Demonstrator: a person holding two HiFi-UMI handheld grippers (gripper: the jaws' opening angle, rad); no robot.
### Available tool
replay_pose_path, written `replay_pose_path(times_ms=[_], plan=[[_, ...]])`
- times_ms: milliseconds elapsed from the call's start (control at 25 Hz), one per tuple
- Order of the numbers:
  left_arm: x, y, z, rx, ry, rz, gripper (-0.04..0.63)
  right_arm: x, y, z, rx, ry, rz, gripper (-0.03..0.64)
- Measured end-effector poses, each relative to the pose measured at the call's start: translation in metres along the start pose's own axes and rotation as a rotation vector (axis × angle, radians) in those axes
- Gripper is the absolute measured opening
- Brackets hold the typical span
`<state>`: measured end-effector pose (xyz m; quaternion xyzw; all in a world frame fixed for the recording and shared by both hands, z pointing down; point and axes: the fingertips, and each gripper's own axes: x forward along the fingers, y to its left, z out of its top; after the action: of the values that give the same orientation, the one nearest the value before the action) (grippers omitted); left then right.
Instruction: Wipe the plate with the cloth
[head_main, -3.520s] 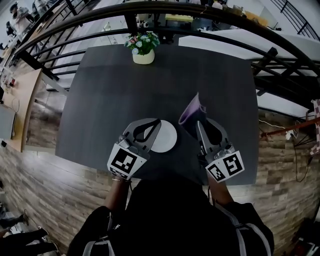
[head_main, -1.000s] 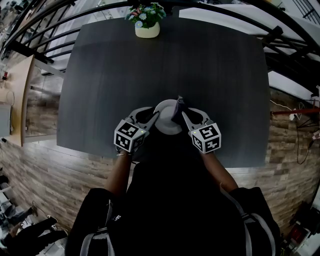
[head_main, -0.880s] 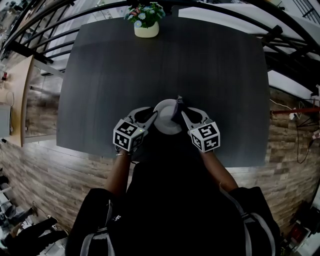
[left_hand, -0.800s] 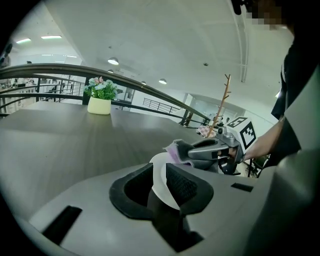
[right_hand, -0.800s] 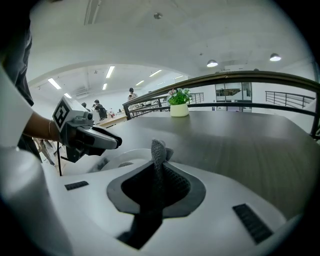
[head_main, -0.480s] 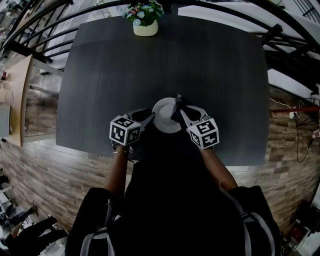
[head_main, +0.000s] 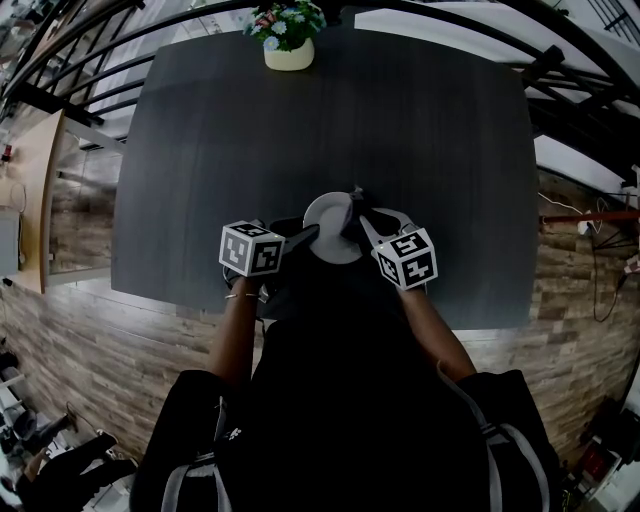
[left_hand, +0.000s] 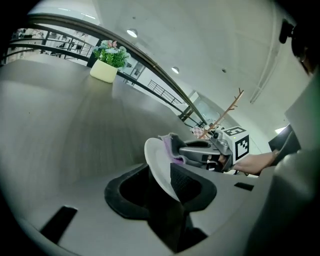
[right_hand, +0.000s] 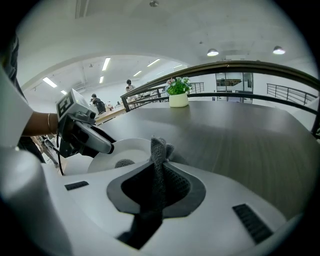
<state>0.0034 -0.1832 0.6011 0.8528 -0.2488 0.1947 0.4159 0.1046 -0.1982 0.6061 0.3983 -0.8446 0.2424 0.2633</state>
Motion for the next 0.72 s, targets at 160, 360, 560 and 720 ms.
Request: replay_pose_path(times_ms=[160,360,560,720], plan=[[0.003,-0.001,0.005,-0.031,-0.022,0.005,0.13,-0.001,0.0,0.001,0.002,0.002,0.007,0.04],[0.003,-0.002,0.009,-0.102,-0.063,-0.008,0.13,0.0,0.0,0.001,-0.021,-0.016,-0.007,0.041],[0.001,0.0,0.016,-0.143,-0.102,0.012,0.078,-0.002,0.001,0.001,-0.04,-0.03,-0.019,0.04],[-0.001,0.0,0.016,-0.172,-0.111,0.015,0.064,-0.003,0.002,0.002,-0.05,-0.043,-0.019,0.04]])
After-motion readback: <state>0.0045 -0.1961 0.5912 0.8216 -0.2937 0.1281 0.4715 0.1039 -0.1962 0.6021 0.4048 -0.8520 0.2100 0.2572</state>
